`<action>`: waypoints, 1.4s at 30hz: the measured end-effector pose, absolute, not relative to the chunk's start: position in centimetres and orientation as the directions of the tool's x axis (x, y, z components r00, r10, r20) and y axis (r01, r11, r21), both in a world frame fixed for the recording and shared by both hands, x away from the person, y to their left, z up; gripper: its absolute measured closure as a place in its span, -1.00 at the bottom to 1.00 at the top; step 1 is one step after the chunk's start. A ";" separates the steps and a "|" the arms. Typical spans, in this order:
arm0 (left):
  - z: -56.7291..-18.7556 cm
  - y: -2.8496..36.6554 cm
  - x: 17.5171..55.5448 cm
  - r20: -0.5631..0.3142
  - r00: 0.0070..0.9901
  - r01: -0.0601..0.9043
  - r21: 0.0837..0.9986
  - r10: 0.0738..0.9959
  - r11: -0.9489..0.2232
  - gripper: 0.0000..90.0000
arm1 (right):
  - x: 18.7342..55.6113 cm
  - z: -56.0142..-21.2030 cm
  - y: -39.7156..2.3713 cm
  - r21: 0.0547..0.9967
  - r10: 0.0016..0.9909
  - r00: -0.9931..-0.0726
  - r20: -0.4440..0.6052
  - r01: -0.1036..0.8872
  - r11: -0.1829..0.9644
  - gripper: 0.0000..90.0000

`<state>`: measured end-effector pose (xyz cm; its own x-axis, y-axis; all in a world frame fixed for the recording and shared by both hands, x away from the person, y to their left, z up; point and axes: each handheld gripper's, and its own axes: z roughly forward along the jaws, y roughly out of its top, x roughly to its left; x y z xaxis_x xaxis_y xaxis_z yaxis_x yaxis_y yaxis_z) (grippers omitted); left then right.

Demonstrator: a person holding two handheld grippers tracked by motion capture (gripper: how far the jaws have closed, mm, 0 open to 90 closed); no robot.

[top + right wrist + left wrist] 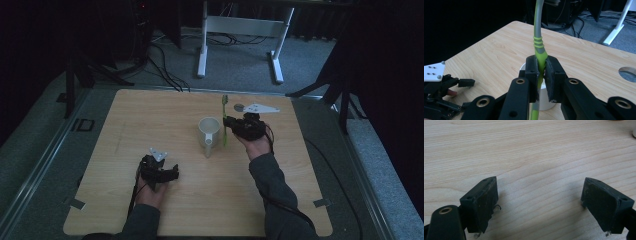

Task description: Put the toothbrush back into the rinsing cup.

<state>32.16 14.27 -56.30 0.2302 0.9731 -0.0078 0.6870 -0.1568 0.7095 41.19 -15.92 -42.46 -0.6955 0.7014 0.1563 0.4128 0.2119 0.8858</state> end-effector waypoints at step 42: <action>-56.3 14.3 32.2 -0.008 0.230 0.687 0.709 0.973 -0.157 -0.68 | 41.2 -41.9 -15.4 0.911 0.695 -0.701 0.163 0.377 0.167 0.80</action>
<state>32.16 14.27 -56.30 0.2301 0.9731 -0.0079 0.6871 -0.1567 0.7095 41.23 -15.36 -41.86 -0.7007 0.6946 0.1630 0.3770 0.1665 0.9111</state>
